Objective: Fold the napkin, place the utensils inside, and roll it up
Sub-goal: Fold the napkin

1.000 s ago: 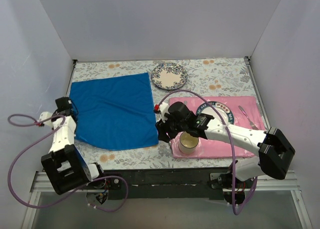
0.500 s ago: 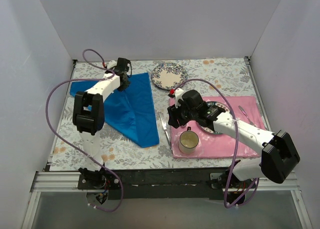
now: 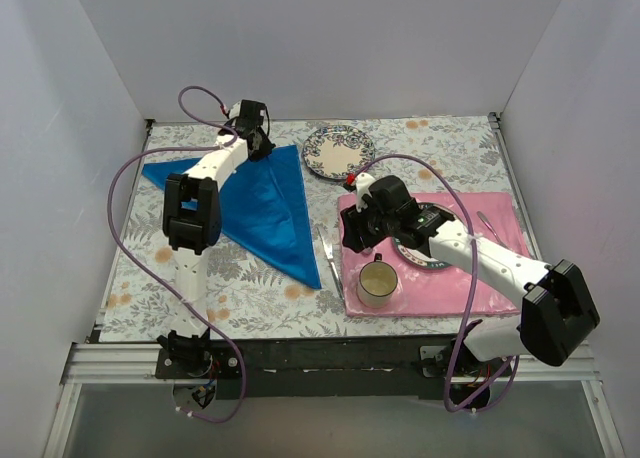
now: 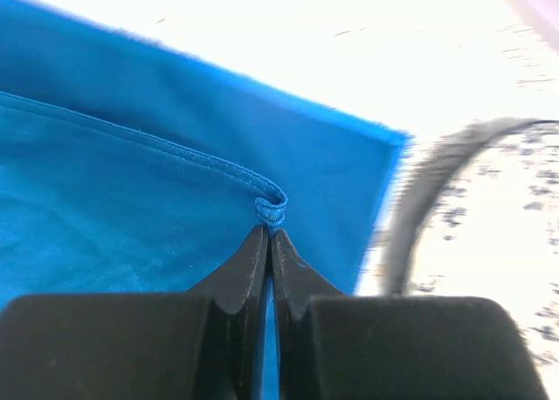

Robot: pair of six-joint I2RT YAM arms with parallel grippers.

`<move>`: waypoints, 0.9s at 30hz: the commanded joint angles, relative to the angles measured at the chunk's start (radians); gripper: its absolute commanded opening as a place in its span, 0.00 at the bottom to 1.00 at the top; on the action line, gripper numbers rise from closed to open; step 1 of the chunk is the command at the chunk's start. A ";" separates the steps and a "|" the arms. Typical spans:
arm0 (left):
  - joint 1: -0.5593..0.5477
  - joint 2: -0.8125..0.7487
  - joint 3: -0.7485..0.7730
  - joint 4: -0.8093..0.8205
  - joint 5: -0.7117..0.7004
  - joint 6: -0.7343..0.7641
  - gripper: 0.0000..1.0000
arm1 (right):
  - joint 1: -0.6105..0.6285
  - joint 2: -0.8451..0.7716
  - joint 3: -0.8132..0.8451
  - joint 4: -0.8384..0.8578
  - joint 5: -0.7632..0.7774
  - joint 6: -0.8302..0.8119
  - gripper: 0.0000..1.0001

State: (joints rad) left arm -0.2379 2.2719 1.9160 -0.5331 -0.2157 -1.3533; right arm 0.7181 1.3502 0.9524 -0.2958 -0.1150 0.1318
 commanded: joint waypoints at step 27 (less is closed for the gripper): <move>-0.044 0.106 0.135 0.093 0.190 0.163 0.00 | -0.017 0.142 0.060 0.063 -0.178 0.035 0.61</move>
State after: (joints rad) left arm -0.2699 2.4145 2.0445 -0.4484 -0.0456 -1.2293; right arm 0.7040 1.4803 0.9802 -0.2798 -0.2295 0.1524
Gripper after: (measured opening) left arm 0.015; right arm 0.610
